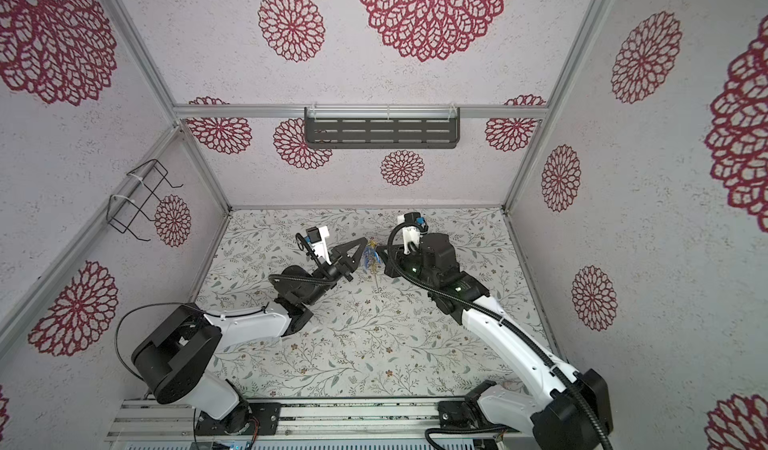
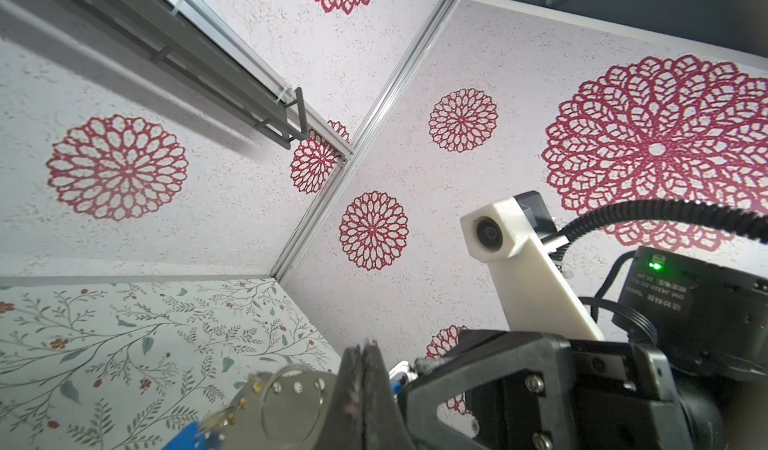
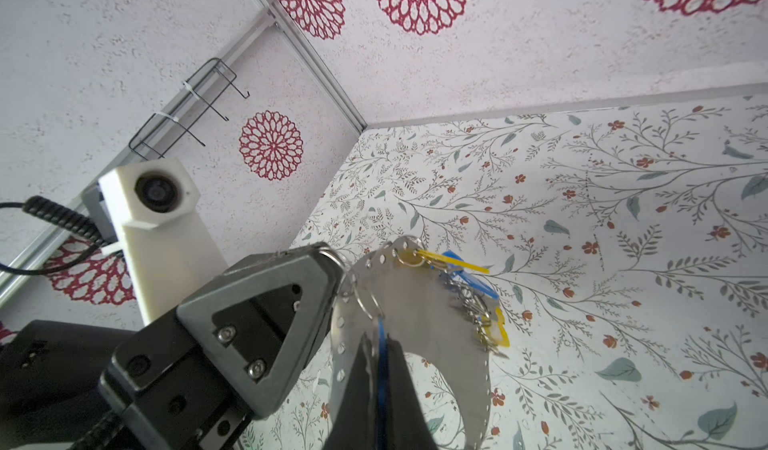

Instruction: Remove the keys from the keyring

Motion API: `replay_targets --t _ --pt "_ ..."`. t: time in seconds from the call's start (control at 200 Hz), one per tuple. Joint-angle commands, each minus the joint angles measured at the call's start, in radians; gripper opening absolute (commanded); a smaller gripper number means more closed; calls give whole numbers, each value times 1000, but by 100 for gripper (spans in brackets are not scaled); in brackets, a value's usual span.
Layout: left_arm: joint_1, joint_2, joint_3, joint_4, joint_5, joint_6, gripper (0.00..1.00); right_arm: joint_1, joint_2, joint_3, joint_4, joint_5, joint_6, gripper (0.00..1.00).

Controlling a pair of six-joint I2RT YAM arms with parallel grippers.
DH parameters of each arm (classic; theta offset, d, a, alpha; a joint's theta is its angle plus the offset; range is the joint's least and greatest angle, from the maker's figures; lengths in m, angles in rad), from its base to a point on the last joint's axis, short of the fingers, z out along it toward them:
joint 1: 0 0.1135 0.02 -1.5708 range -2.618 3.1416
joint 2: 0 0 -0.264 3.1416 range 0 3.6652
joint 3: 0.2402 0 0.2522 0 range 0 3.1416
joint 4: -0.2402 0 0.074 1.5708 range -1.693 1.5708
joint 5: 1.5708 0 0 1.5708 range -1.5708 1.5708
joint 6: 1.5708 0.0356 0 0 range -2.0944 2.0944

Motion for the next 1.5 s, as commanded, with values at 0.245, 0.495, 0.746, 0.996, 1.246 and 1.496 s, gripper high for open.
replay_targets --t 0.245,0.495,0.746,0.996,1.246,1.496 --pt "38 -77 69 -126 44 18 0 -49 -92 70 -201 110 -76 32" --pt "111 -103 93 -181 258 -67 0 -80 3 141 -37 -195 -65 29" --pt "141 -143 92 -248 296 -80 0 -81 105 152 121 -318 -16 23" --pt "143 -141 108 -257 309 -87 0 -79 160 174 168 -358 9 24" --pt "144 -137 113 -267 316 -88 0 -83 144 183 134 -321 -17 26" --pt "146 -132 130 -283 332 -91 0 -99 145 203 121 -333 -19 28"
